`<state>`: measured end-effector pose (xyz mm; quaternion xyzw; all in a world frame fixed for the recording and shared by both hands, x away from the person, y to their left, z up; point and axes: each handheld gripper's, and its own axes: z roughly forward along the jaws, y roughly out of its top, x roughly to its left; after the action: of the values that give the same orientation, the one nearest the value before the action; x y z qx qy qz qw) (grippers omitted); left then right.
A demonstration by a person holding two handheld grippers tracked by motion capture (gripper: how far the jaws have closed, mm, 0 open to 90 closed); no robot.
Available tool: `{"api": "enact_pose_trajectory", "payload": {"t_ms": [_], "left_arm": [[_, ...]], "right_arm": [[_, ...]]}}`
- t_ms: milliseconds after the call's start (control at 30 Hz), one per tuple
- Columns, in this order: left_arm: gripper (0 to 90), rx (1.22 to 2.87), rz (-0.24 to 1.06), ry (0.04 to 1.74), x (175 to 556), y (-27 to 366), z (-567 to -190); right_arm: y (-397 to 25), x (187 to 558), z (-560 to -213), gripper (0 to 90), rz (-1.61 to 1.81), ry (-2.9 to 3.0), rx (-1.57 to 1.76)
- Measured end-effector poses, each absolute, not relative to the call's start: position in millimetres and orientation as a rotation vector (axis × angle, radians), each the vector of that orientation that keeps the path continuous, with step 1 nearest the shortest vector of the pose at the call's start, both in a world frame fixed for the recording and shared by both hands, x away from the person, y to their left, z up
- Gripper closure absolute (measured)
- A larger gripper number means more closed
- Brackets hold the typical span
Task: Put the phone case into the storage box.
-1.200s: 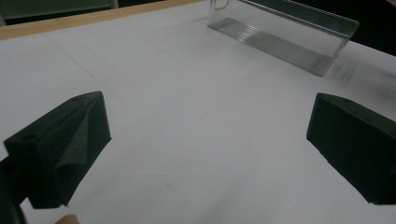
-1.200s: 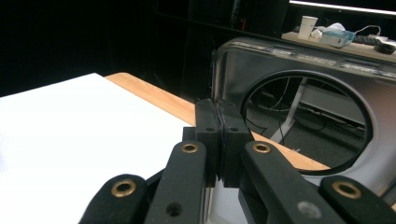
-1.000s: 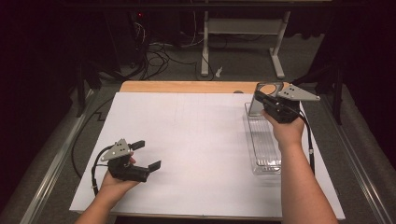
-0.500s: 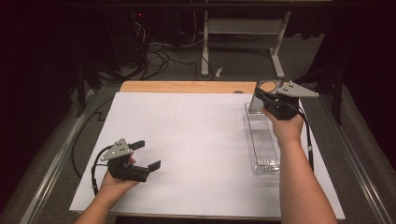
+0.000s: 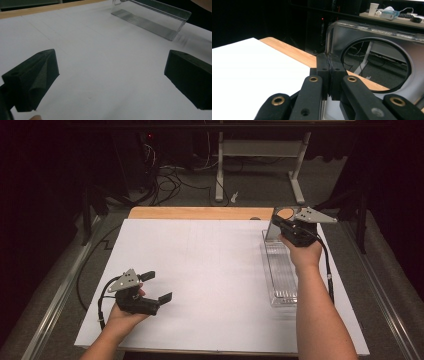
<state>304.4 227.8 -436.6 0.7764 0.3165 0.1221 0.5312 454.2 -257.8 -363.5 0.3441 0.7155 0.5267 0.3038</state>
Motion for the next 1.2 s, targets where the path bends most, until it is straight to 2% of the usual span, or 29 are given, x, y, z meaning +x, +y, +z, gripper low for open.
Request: {"api": "enact_pose_trajectory", "payload": {"t_ms": [1200], "left_arm": [[0.7, 1.848, 0.280, 0.759, 304, 230, -438]], "right_arm": [[-255, 478, -392, 90.0, 1.363, 1.914, 0.996]]}}
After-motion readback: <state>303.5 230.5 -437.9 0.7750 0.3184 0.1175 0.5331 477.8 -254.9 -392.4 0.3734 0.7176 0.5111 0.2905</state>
